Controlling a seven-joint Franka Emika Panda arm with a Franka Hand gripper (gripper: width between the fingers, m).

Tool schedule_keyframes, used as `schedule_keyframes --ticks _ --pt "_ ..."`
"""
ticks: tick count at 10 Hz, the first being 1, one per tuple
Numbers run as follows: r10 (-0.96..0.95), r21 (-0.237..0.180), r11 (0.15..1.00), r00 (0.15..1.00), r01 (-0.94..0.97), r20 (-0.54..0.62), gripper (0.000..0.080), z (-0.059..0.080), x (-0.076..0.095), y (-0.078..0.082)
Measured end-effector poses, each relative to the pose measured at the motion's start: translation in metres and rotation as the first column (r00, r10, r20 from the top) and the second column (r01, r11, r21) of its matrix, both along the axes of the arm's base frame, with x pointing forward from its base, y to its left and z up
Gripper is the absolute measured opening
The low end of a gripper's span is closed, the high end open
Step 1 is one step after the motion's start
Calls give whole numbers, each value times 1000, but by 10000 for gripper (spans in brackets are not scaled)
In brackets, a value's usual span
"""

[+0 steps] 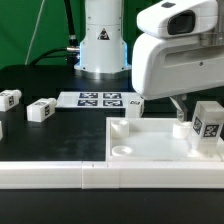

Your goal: Assemble one leg

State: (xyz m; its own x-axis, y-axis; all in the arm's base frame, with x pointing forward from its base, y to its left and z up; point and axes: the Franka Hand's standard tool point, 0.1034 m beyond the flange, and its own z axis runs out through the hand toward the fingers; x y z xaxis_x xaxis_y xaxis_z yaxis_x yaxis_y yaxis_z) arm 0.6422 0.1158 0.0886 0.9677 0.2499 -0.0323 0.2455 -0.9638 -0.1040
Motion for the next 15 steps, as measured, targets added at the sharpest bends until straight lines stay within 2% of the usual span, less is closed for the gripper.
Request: schedule_keyframes --ticks 1,2,6,8,10,11,14,15 --pt "0 0 1000 1000 0 0 449 0 0 0" --pt "0 0 1000 1000 0 0 286 0 0 0" --pt "-33 2 999 999 33 -2 290 0 0 0" --pt "-312 2 950 950 312 -6 290 -2 0 -1" --pt "-555 -13 832 832 555 -8 290 -2 -1 -1" --pt "-617 -18 787 787 617 -14 290 -2 -1 -2" --pt "-851 -34 525 524 850 -36 290 -2 0 -4" --pt "-924 -51 382 380 923 -38 290 -2 -1 -4"
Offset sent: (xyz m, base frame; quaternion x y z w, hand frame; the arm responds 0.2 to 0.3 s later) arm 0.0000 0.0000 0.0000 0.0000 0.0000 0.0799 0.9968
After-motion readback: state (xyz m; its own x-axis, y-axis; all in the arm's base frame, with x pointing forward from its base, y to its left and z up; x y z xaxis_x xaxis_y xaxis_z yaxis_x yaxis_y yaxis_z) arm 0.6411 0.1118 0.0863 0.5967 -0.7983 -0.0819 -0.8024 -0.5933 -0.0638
